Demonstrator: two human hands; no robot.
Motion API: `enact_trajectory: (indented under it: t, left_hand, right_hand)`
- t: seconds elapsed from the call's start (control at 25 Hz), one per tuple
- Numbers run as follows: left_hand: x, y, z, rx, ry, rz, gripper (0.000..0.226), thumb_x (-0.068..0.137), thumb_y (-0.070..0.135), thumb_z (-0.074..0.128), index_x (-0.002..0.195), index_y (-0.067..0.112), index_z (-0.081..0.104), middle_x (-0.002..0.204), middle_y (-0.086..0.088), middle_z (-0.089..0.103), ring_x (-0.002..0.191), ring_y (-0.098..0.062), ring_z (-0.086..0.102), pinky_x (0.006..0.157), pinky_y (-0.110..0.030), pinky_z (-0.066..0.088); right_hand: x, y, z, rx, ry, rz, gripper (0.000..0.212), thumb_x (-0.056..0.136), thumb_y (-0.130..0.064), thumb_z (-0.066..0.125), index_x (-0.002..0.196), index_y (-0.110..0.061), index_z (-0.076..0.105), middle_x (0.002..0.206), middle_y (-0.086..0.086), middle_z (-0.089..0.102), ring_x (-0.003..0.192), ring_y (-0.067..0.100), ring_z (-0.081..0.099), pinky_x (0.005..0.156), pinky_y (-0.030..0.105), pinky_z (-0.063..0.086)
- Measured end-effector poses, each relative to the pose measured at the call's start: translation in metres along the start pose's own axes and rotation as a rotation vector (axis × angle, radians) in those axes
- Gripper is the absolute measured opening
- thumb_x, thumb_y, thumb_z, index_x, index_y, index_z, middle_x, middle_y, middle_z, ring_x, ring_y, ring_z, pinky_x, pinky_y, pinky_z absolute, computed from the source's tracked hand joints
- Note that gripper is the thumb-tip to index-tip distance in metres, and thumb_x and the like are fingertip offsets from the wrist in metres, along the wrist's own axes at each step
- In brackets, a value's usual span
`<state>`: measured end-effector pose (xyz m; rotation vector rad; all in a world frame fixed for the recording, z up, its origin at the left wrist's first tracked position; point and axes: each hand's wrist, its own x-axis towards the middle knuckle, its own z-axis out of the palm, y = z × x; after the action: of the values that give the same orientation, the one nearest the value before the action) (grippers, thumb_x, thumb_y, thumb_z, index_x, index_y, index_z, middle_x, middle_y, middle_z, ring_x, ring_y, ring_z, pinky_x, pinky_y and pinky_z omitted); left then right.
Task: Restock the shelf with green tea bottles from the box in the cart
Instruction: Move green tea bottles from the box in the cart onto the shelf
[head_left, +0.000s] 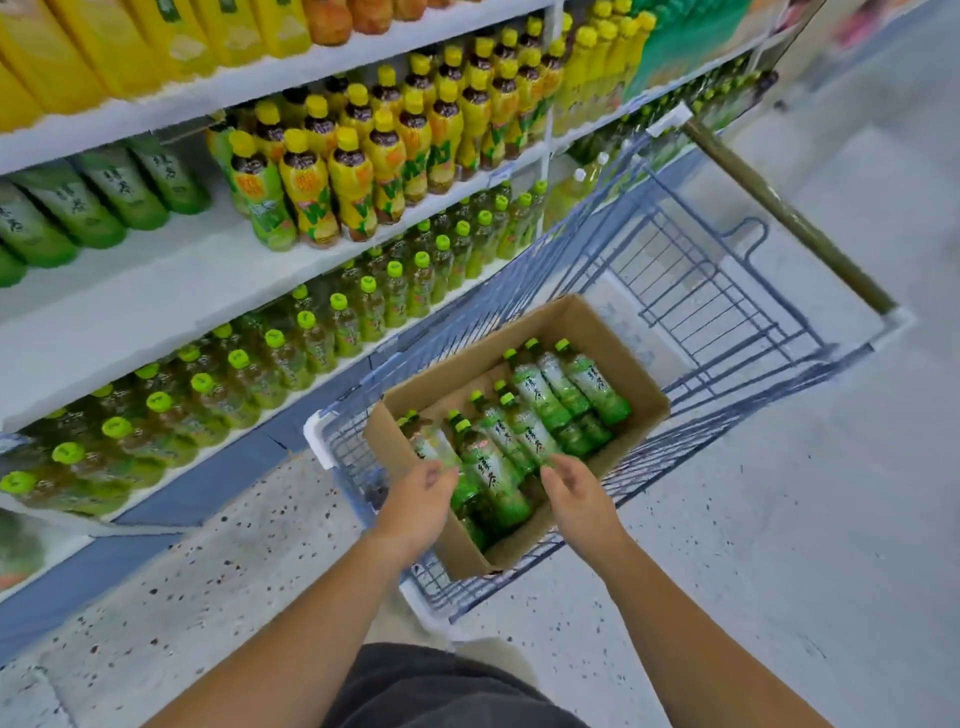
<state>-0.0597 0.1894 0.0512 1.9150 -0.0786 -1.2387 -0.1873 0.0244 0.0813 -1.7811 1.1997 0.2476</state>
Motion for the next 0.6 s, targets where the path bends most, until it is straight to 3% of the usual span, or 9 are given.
enact_trajectory:
  t: [0.16,0.32,0.4,0.44,0.48,0.56,0.6]
  left_hand:
    - [0.038,0.032,0.026,0.094,-0.139,-0.045,0.055,0.102,0.052,0.040,0.147,0.020,0.043,0.141,0.002,0.052,0.125,-0.020,0.051,0.103,-0.034,0.039]
    - [0.077,0.049,0.043,0.162,-0.081,-0.076,0.062,0.099,0.053,0.040,0.139,0.006,0.050,0.089,-0.001,0.066,0.079,-0.018,0.062,0.068,-0.031,0.044]
    - [0.092,0.046,0.051,0.148,-0.061,-0.145,0.064,0.100,0.046,0.041,0.137,-0.005,0.046,0.105,-0.025,0.066,0.085,-0.035,0.064,0.075,-0.037,0.049]
    - [0.097,0.043,0.058,0.142,-0.054,-0.173,0.062,0.101,0.041,0.041,0.136,-0.010,0.043,0.109,-0.031,0.063,0.080,-0.035,0.063,0.073,-0.036,0.049]
    - [0.100,0.042,0.067,0.133,-0.034,-0.193,0.059,0.102,0.036,0.041,0.133,-0.013,0.043,0.097,-0.030,0.063,0.066,-0.029,0.058,0.063,-0.032,0.044]
    - [0.107,0.036,0.089,0.100,0.004,-0.256,0.051,0.102,0.031,0.041,0.113,-0.017,0.052,0.067,-0.009,0.047,0.052,-0.018,0.040,0.056,-0.029,0.030]
    - [0.109,0.034,0.099,0.092,0.029,-0.288,0.039,0.102,0.031,0.041,0.092,-0.003,0.057,0.068,-0.004,0.042,0.052,-0.017,0.038,0.056,-0.029,0.029]
  right_hand:
    - [0.031,0.004,-0.022,-0.047,0.059,0.069,0.051,0.103,-0.045,0.044,0.147,-0.020,0.043,0.140,0.001,0.054,0.128,0.023,0.051,0.099,0.033,0.039]
    - [0.077,0.015,-0.035,-0.112,0.028,0.081,0.050,0.102,-0.043,0.047,0.145,-0.017,0.046,0.137,0.005,0.058,0.124,0.023,0.054,0.104,0.039,0.041]
    - [0.102,0.021,-0.042,-0.170,-0.014,0.085,0.051,0.102,-0.042,0.047,0.146,-0.015,0.045,0.137,0.006,0.057,0.125,0.025,0.053,0.104,0.039,0.040]
    - [0.113,0.024,-0.045,-0.206,-0.047,0.089,0.052,0.102,-0.041,0.046,0.146,-0.014,0.044,0.138,0.007,0.057,0.125,0.026,0.053,0.103,0.038,0.039]
    - [0.124,0.027,-0.049,-0.244,-0.073,0.088,0.052,0.103,-0.041,0.046,0.147,-0.014,0.043,0.137,0.008,0.057,0.126,0.027,0.053,0.101,0.037,0.039]
    - [0.148,0.036,-0.054,-0.324,-0.136,0.084,0.054,0.103,-0.042,0.045,0.148,-0.012,0.042,0.135,0.009,0.058,0.123,0.027,0.054,0.096,0.034,0.039]
    - [0.160,0.042,-0.055,-0.361,-0.172,0.087,0.055,0.103,-0.042,0.044,0.148,-0.011,0.041,0.133,0.009,0.059,0.121,0.027,0.055,0.092,0.033,0.039]
